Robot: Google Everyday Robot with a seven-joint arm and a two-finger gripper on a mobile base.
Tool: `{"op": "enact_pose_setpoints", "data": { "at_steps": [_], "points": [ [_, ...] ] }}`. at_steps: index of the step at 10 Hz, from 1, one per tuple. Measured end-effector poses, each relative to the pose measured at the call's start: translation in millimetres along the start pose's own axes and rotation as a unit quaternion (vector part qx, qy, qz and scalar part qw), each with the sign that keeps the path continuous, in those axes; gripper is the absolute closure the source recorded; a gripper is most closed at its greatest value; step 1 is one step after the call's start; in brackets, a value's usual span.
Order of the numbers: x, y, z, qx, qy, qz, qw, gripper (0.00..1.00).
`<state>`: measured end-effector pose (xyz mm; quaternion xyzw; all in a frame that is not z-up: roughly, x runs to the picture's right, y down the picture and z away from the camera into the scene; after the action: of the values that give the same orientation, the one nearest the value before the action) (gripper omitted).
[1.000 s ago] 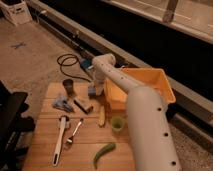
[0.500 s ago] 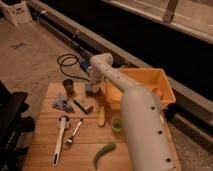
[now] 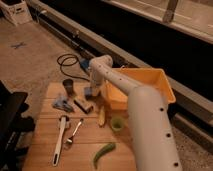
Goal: Wipe table surface with sponge
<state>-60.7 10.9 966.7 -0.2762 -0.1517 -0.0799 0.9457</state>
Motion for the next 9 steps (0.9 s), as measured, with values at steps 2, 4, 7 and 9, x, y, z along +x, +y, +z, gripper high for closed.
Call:
{"op": "enact_pose_setpoints", "data": {
  "at_steps": [2, 4, 7, 9],
  "points": [
    [19, 3, -8, -0.007, 0.012, 0.013, 0.9998, 1.00],
    [27, -12, -9, -0.005, 0.015, 0.017, 0.9997, 1.00],
    [17, -44, -1, 0.006, -0.002, 0.009, 0.9999, 1.00],
    [1, -43, 0, 0.014, -0.023, -0.001, 0.9996, 1.00]
  ]
}}
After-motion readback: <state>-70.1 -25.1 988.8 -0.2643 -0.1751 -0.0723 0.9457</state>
